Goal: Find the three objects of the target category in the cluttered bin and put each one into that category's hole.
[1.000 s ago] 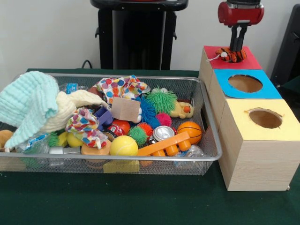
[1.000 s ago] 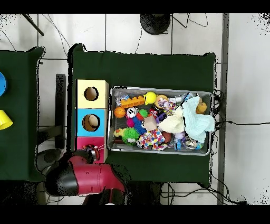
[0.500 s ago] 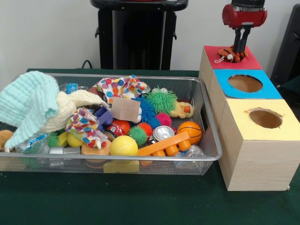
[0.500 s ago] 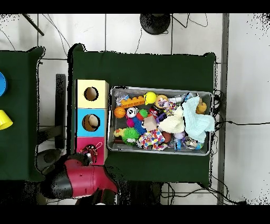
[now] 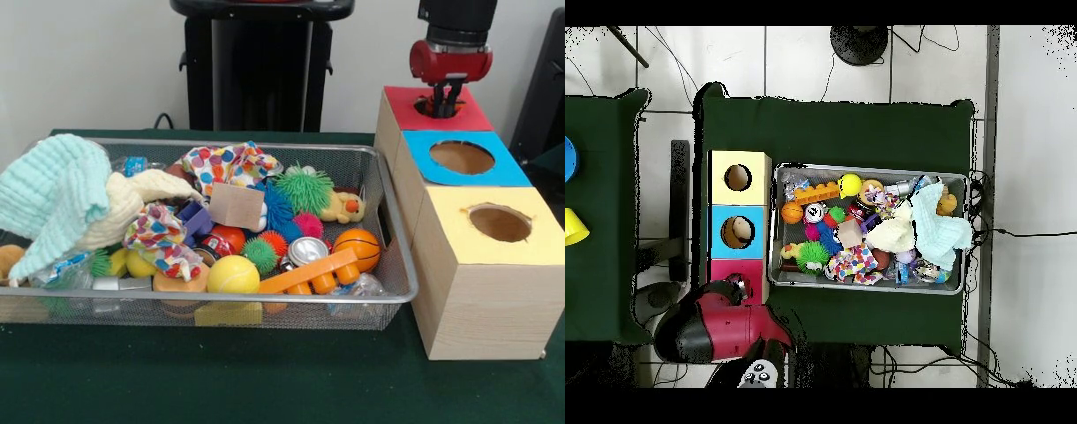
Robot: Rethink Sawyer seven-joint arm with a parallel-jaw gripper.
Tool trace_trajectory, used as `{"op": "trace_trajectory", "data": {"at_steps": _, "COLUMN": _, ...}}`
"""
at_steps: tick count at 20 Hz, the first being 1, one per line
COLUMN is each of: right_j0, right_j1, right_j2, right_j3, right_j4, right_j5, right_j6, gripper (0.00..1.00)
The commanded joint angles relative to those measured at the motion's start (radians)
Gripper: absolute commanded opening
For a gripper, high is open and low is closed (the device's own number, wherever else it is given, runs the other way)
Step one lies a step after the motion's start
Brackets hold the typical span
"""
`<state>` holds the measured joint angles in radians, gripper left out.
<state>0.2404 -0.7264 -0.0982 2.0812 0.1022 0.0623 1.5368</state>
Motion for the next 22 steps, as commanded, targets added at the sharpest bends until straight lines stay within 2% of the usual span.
{"op": "trace_trajectory", "data": {"at_steps": 1, "right_j0": -0.025, "right_j1": 0.086, "right_j2": 0.040, "right_j3": -0.047, "right_j4": -0.039, "right_j5": -0.021, "right_j6": 0.140, "gripper": 0.00}}
{"op": "trace_trajectory", "data": {"at_steps": 12, "right_j0": -0.027, "right_j1": 0.050, "right_j2": 0.037, "right_j3": -0.045, "right_j4": -0.033, "right_j5": 0.031, "right_j6": 0.128, "gripper": 0.00}}
{"op": "trace_trajectory", "data": {"at_steps": 22, "right_j0": -0.016, "right_j1": -0.131, "right_j2": 0.009, "right_j3": -0.027, "right_j4": -0.024, "right_j5": 0.260, "right_j6": 0.103, "gripper": 0.00}}
